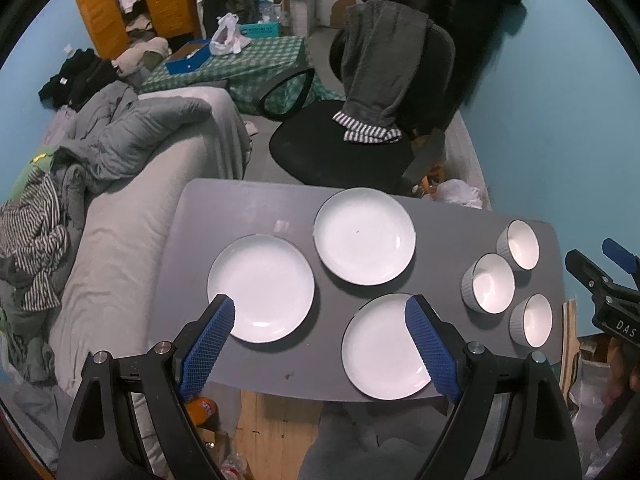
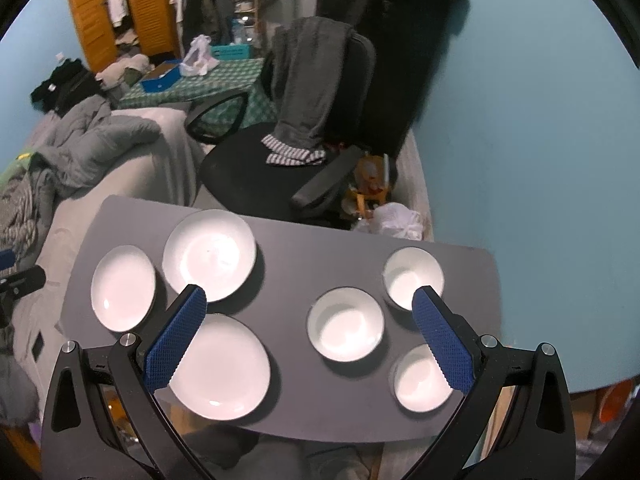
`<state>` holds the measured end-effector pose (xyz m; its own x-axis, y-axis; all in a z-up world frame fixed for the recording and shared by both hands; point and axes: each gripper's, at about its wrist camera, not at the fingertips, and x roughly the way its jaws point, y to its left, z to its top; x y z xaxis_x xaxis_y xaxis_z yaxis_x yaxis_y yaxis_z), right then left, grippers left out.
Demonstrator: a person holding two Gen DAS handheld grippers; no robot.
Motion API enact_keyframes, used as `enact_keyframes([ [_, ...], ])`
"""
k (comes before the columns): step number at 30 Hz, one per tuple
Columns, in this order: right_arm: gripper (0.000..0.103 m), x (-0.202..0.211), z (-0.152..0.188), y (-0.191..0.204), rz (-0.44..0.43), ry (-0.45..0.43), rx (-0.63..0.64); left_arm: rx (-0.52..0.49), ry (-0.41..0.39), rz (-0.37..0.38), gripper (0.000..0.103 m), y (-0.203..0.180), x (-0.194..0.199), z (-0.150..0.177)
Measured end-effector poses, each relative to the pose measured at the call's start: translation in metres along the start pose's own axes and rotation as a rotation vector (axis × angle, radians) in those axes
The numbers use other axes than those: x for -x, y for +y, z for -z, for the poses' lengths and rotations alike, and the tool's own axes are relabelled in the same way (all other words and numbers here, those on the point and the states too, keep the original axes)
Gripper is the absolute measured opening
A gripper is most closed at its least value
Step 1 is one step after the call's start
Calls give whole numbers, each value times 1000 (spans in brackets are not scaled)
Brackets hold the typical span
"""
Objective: Organize plates and bowls
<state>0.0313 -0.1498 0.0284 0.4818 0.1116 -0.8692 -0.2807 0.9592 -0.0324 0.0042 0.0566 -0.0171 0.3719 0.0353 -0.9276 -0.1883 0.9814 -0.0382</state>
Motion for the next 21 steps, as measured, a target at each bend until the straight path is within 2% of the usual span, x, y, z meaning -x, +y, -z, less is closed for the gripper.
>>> enact_keyframes([
  [9,101,-25,4,41,-82,35,113,32,36,-15,88,20,-16,14],
  [21,101,-76,21,64,-183,176,110,40,73,7,88,39,-50,36],
])
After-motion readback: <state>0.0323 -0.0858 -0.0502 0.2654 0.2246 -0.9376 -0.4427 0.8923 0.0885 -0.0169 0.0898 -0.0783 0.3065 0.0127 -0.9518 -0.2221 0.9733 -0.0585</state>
